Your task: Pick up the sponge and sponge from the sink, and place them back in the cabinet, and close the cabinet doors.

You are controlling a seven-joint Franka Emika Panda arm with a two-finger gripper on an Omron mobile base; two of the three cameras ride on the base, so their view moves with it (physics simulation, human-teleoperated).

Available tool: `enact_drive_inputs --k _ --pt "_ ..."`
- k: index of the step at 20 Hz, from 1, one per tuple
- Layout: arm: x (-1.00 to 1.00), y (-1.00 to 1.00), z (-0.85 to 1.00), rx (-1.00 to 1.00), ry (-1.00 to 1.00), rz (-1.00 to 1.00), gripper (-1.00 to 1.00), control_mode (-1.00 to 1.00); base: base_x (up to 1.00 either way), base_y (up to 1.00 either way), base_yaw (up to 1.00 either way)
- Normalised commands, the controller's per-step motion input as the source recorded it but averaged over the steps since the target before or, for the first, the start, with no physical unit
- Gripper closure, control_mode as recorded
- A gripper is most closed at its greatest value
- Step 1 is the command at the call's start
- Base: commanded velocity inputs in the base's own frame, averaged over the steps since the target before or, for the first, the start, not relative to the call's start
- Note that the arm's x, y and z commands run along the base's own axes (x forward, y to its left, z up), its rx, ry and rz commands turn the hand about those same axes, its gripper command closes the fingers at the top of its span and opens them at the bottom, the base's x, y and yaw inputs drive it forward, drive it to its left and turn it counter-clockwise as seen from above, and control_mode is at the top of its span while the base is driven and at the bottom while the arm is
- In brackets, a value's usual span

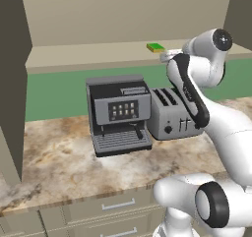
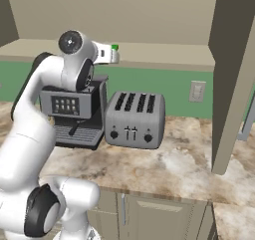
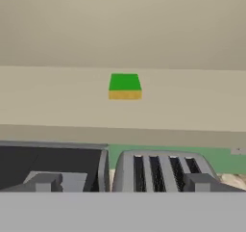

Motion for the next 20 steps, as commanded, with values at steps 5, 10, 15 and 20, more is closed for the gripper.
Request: enact_drive_inputs --k 5,10,15,20 --pt "-0.70 0.00 0.00 0.00 0.00 0.00 -1.00 -1.00 0.00 0.00 0.00" --pt "-0.67 0.00 0.00 0.00 0.00 0.00 -1.00 -1.00 0.00 0.00 0.00" --pt "-0.59 0.00 0.00 0.00 0.03 0.00 -1.00 -1.00 0.00 0.00 0.00" --pt "-0.51 0.00 0.04 0.00 0.14 0.00 -1.00 -1.00 0.00 0.00 0.00"
